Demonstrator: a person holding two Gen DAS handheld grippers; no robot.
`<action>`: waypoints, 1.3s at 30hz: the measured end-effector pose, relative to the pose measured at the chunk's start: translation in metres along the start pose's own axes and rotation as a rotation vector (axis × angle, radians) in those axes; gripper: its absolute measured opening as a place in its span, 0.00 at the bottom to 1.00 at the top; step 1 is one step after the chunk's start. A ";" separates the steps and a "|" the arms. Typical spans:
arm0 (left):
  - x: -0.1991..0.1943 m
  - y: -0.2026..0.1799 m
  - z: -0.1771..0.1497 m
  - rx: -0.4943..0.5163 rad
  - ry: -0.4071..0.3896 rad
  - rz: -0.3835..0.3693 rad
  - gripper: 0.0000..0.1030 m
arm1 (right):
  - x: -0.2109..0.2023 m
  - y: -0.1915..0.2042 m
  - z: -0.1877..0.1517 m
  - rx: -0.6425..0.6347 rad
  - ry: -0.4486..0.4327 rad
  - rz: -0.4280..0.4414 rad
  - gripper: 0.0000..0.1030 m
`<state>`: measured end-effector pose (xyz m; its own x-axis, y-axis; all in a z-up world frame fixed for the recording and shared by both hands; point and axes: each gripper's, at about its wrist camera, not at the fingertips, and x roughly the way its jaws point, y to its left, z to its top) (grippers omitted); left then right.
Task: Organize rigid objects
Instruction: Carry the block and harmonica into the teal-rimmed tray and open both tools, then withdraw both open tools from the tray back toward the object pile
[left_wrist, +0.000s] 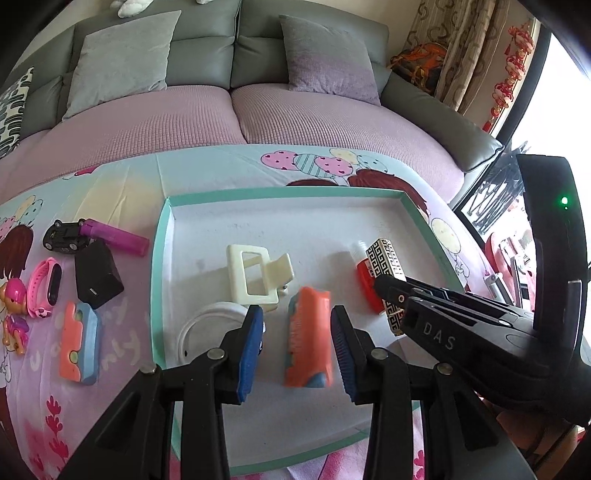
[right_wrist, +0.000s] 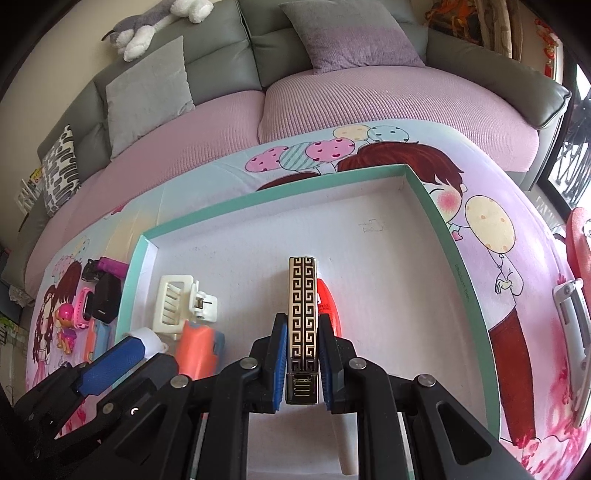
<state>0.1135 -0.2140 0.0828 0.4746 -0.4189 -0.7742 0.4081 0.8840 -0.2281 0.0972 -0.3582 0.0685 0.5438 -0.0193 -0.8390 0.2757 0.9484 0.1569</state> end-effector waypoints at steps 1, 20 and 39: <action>0.000 0.000 0.000 -0.001 0.001 0.000 0.38 | 0.000 0.000 0.000 0.000 0.002 -0.001 0.17; -0.022 0.009 0.005 -0.018 -0.052 0.016 0.38 | -0.022 0.004 0.005 -0.011 -0.043 -0.044 0.21; -0.045 0.070 0.007 -0.183 -0.115 0.235 0.51 | -0.016 0.027 0.004 -0.069 -0.034 -0.010 0.25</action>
<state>0.1261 -0.1348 0.1053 0.6286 -0.2100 -0.7489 0.1344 0.9777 -0.1614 0.0992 -0.3331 0.0886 0.5682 -0.0382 -0.8220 0.2269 0.9675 0.1118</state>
